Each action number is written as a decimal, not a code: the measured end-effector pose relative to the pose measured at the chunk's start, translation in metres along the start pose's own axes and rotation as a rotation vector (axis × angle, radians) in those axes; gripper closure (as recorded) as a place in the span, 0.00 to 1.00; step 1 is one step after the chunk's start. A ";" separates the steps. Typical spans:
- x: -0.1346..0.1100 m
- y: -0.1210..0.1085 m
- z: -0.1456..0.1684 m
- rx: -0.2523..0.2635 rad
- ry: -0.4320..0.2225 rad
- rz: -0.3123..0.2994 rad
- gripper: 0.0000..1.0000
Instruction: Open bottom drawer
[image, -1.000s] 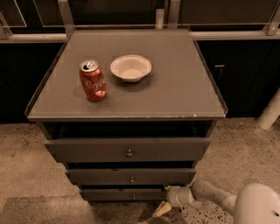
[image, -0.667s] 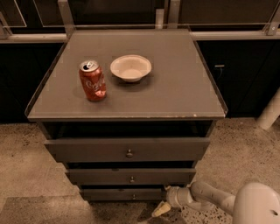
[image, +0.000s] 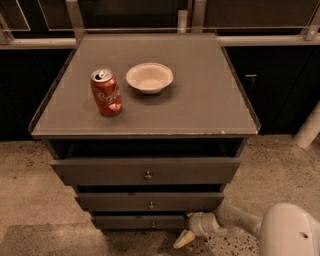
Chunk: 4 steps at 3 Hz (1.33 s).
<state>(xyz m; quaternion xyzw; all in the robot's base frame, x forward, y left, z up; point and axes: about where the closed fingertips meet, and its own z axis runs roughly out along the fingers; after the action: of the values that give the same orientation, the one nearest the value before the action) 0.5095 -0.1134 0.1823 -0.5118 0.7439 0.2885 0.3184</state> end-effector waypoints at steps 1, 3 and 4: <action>0.000 0.000 0.000 0.000 0.000 0.000 0.00; 0.002 0.005 -0.004 -0.047 0.030 0.001 0.00; 0.000 0.008 0.000 -0.063 0.034 0.024 0.00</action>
Offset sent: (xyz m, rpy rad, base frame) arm -0.0551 -0.0579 -0.0267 -0.1564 0.3598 0.3784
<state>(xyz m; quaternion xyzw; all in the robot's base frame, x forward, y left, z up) 0.5016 -0.1114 0.1832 -0.5174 0.7458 0.3069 0.2861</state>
